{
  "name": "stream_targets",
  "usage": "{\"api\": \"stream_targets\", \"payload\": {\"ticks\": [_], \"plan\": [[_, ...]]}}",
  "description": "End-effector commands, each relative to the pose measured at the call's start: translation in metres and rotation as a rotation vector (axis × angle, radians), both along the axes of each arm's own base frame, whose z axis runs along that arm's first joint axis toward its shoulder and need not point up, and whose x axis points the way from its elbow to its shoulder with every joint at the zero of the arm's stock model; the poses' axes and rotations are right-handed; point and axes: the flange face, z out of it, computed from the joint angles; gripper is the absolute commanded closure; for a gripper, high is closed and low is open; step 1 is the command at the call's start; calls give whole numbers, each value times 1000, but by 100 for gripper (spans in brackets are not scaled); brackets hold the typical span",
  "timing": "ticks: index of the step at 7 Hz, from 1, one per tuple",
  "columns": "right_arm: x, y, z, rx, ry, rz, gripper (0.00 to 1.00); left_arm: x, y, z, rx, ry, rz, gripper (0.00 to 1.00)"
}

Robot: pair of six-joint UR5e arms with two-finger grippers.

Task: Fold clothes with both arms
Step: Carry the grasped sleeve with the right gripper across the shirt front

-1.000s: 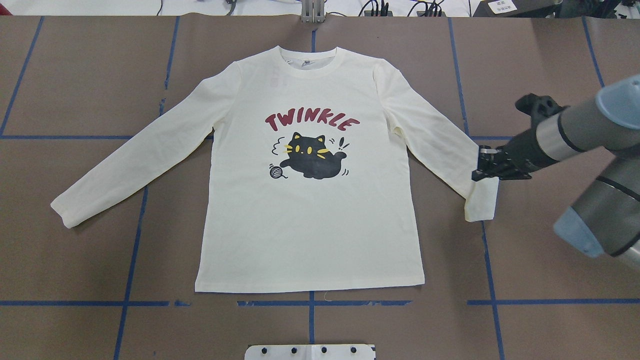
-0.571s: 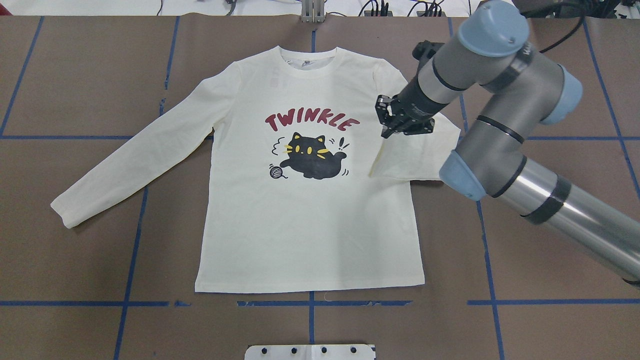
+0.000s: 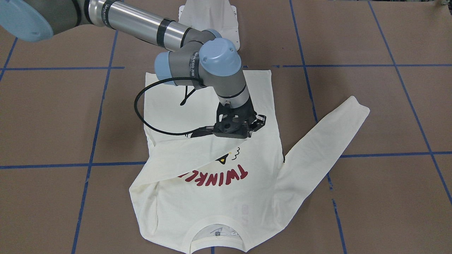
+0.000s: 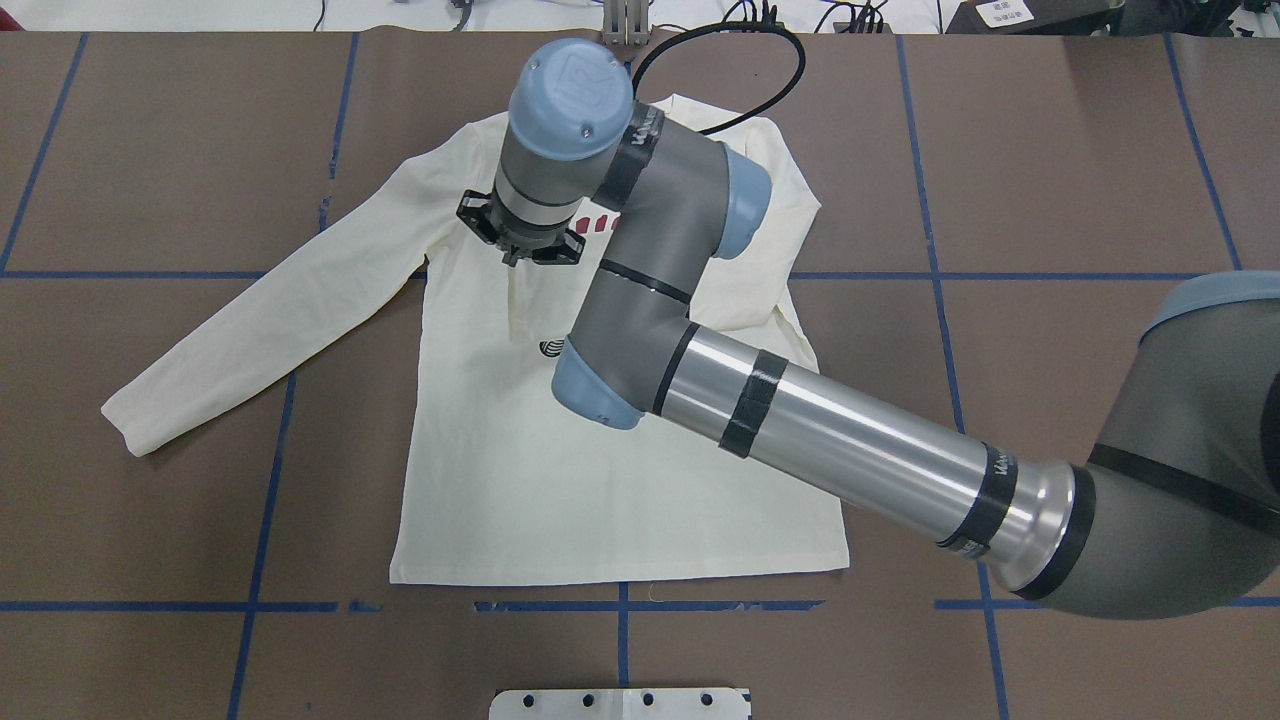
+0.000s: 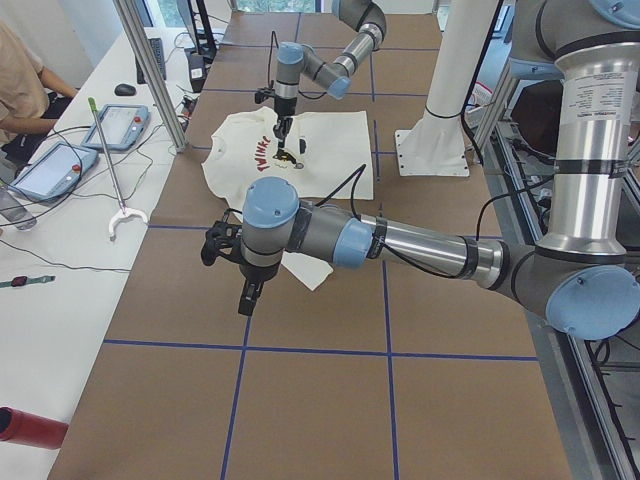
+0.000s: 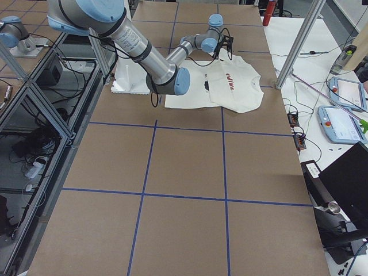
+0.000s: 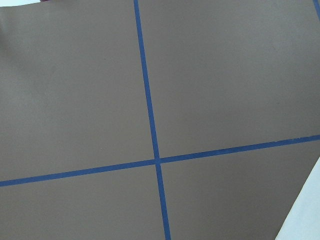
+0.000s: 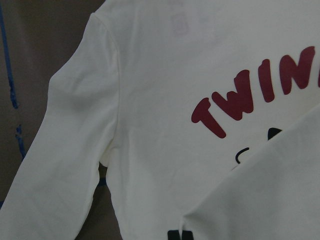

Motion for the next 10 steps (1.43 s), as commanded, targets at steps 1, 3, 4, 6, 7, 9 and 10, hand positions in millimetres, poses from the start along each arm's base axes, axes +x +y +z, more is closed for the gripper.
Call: {"api": "stream_targets", "payload": {"ticks": [1, 3, 4, 6, 7, 9, 10], "plan": [[-62, 64, -36, 85, 3, 25, 100, 0, 0, -1, 3, 1, 0, 0], [-81, 65, -46, 84, 1, 24, 56, 16, -3, -3, 12, -1, 34, 0], [-87, 61, -40, 30, -12, 66, 35, 40, -6, -5, 23, -1, 81, 0], [-94, 51, -57, 39, -13, 117, 31, 103, -7, -19, -13, 67, 157, 0], [-86, 44, -64, 44, -24, 137, 23, 163, -2, -42, -38, 96, 183, 0], [-34, 4, -42, 17, -59, 206, 2, 191, 18, -30, -94, 113, 156, 0], [4, -7, 6, 8, -67, 212, 1, 193, 27, 1, -156, 112, 162, 0]]}}
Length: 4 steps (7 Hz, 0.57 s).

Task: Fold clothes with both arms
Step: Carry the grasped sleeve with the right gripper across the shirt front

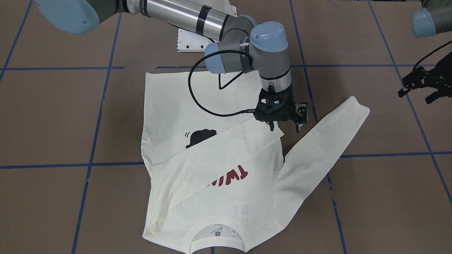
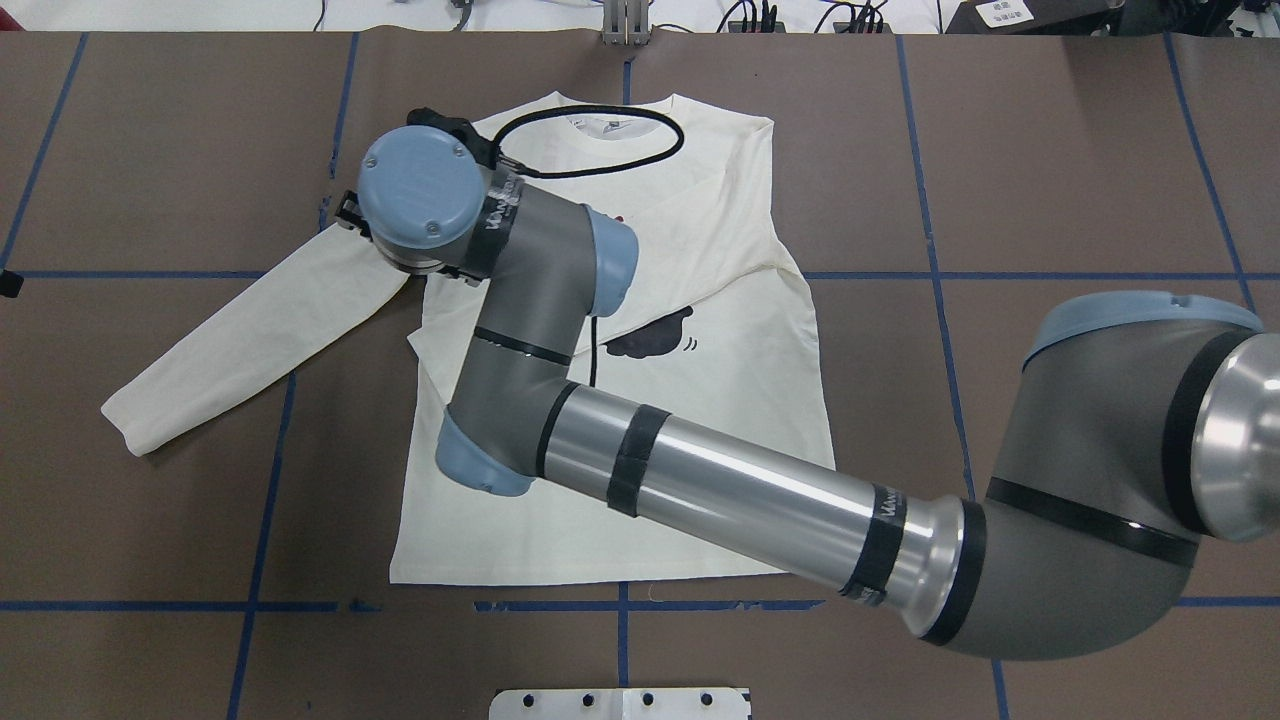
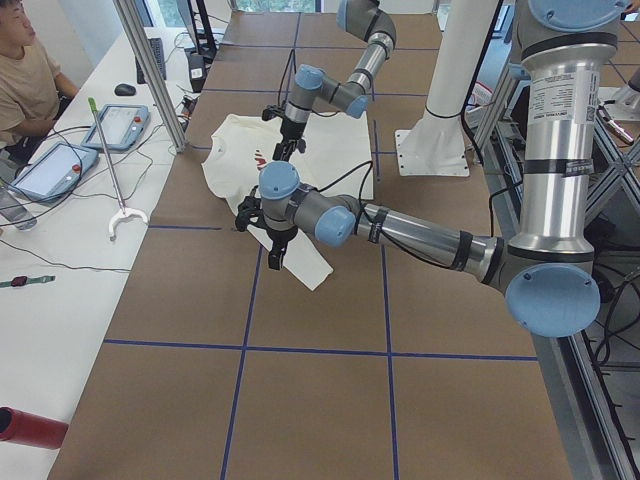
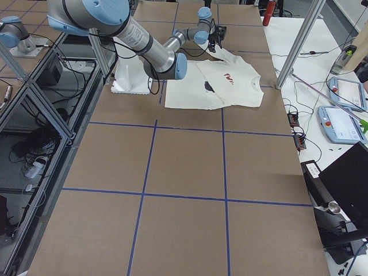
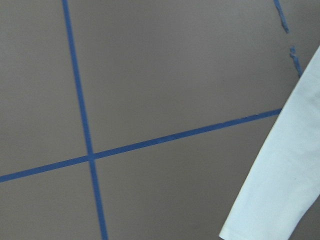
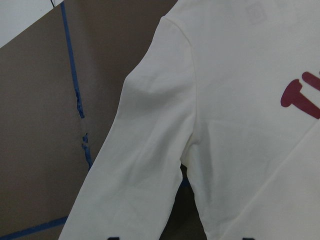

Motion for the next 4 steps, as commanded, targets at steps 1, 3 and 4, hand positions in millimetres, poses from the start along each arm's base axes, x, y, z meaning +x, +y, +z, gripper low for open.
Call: {"api": "stream_targets", "payload": {"ticks": [1, 3, 4], "plan": [[99, -31, 86, -46, -39, -26, 1, 14, 13, 49, -114, -12, 7, 0], [201, -52, 163, -71, -48, -80, 1, 62, 24, 64, -171, -7, 38, 0], [213, -57, 182, -18, -8, -91, 1, 100, 34, 61, -230, -1, 41, 1]]}}
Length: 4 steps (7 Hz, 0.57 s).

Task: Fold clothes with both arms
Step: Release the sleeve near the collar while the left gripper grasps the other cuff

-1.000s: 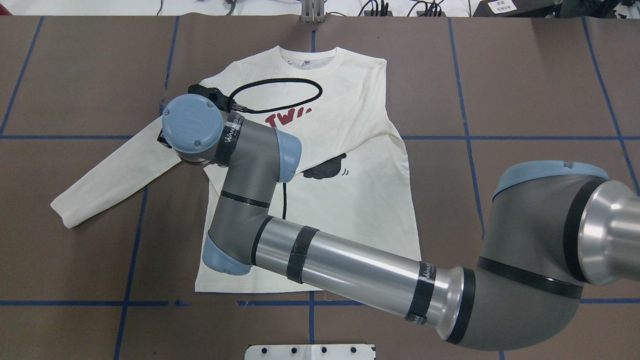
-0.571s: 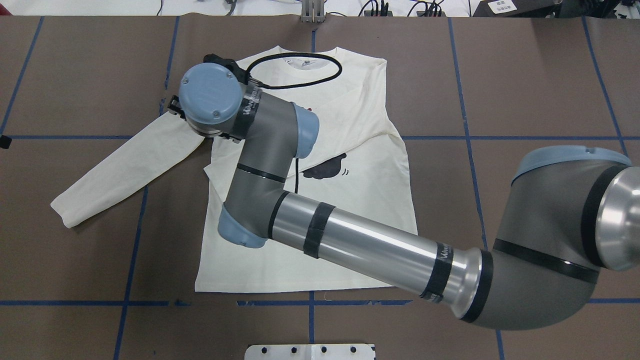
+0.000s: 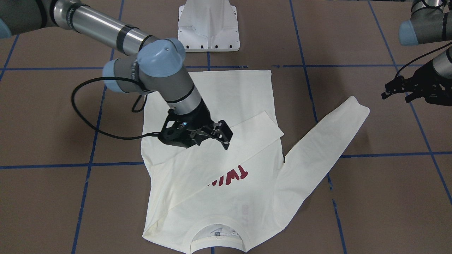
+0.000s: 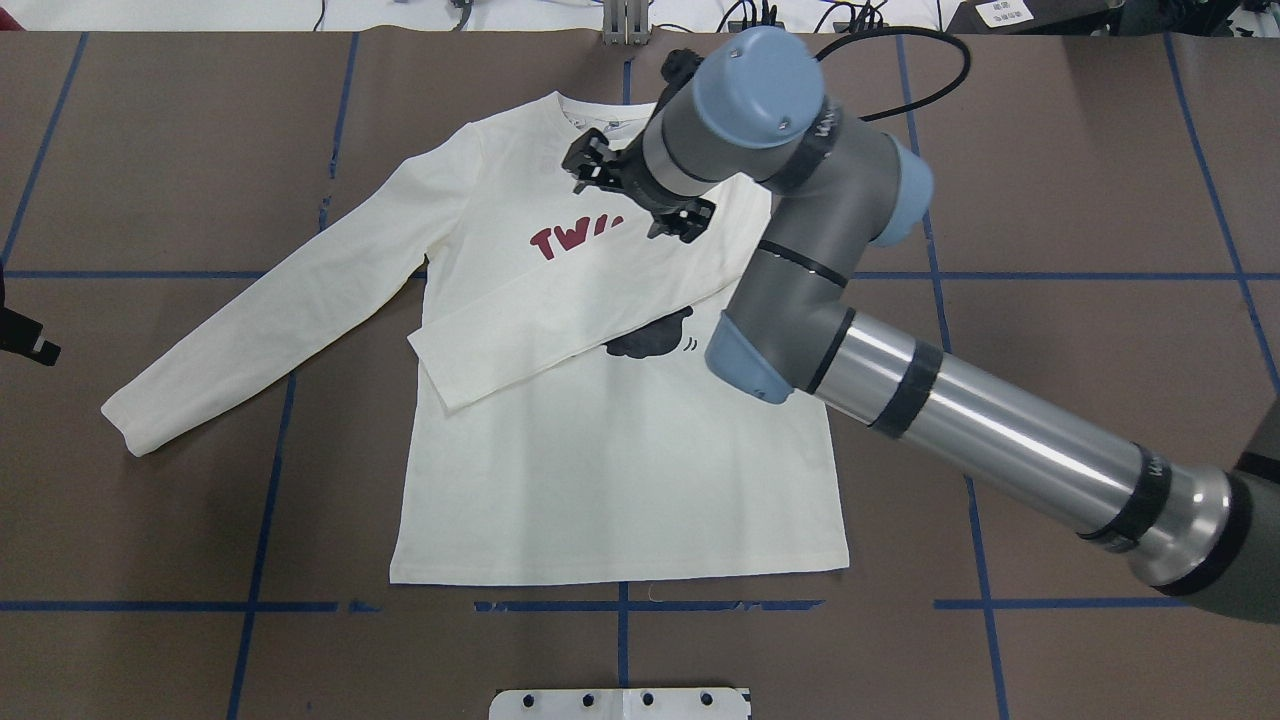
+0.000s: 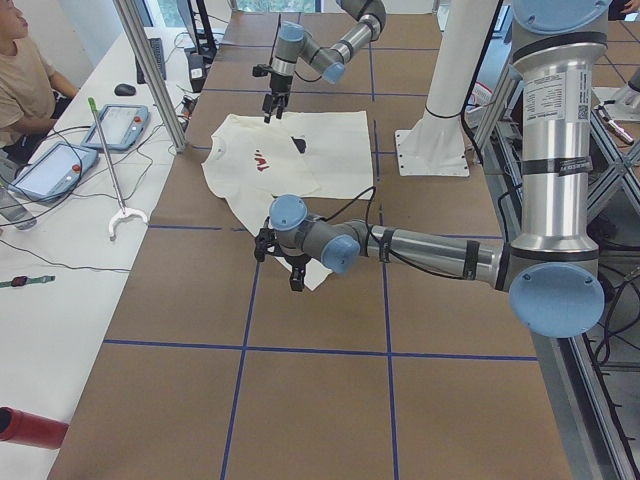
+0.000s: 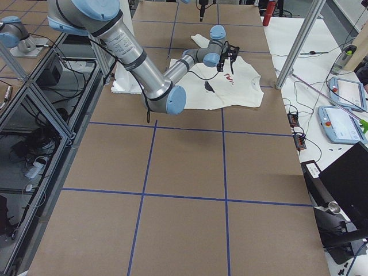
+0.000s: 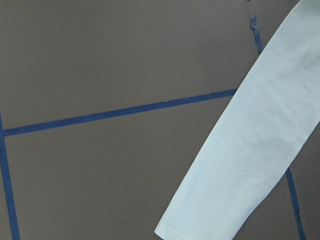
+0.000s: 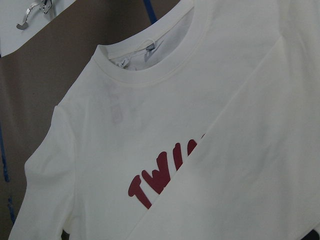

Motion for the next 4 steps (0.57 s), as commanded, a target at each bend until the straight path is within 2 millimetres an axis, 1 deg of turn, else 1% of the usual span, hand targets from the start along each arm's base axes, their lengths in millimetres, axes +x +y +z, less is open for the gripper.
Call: {"api": "stream_targets", "payload": {"ticks": [1, 2, 3, 4], "plan": [[49, -18, 37, 42, 37, -1, 1, 42, 16, 6, -81, 8, 2, 3], [49, -19, 45, 40, 48, -1, 1, 50, 20, 9, -96, 3, 16, 5], [48, -17, 50, 37, 49, -4, 1, 52, 19, 16, -95, -11, 17, 5], [44, -13, 50, 37, 51, -9, 1, 55, 13, 18, -85, -20, 15, 5]]}}
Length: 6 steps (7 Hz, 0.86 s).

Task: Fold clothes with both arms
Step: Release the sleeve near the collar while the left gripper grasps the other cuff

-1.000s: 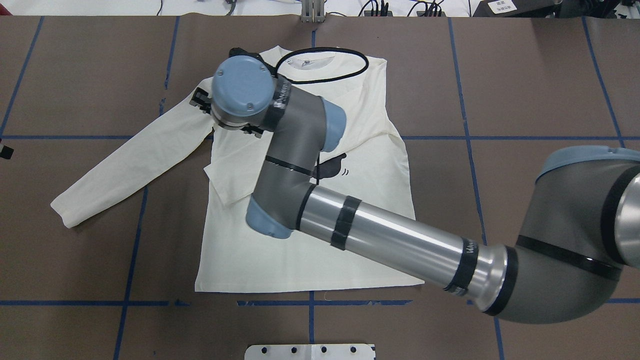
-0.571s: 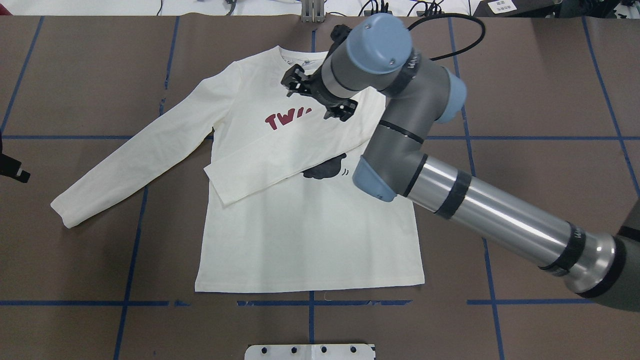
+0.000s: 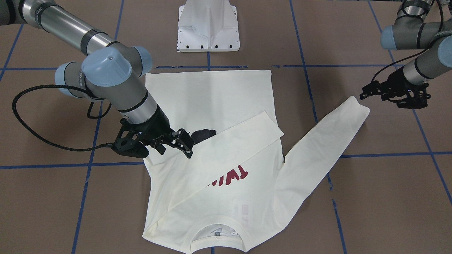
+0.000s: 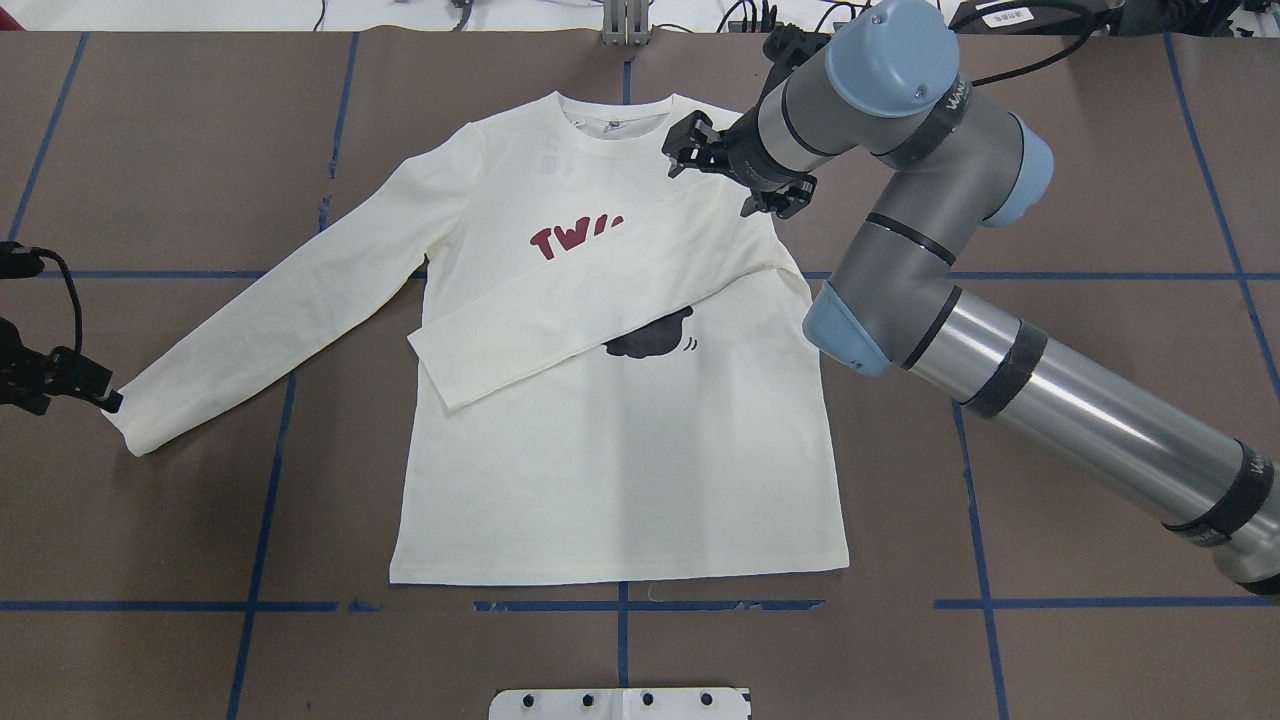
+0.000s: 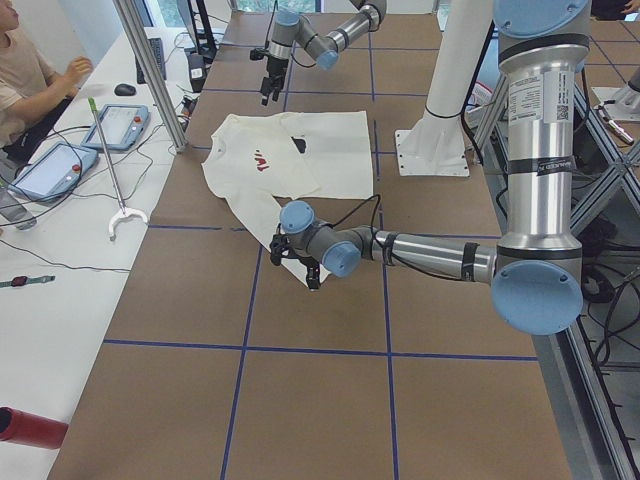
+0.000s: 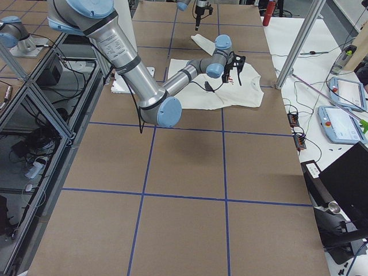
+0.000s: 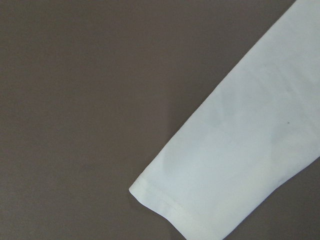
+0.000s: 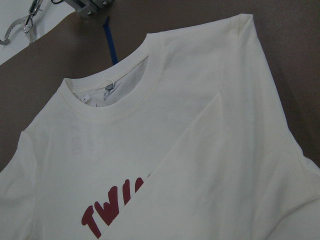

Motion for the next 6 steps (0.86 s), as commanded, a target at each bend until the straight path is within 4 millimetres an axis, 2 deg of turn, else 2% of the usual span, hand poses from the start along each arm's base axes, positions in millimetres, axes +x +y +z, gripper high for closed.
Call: {"api": "stream_targets", "payload": {"ticks": [1, 2, 4, 6], "plan": [[-4, 4, 5, -1, 6, -5, 1, 8, -13, 7, 29, -51, -23, 5], [-6, 5, 6, -1, 9, -8, 1, 11, -20, 14, 36, -73, -29, 5], [-8, 7, 5, 0, 7, -10, 1, 20, -16, 20, 27, -80, -11, 19], [-11, 10, 5, 2, 6, -15, 1, 27, -15, 27, 21, -88, 2, 22]]}}
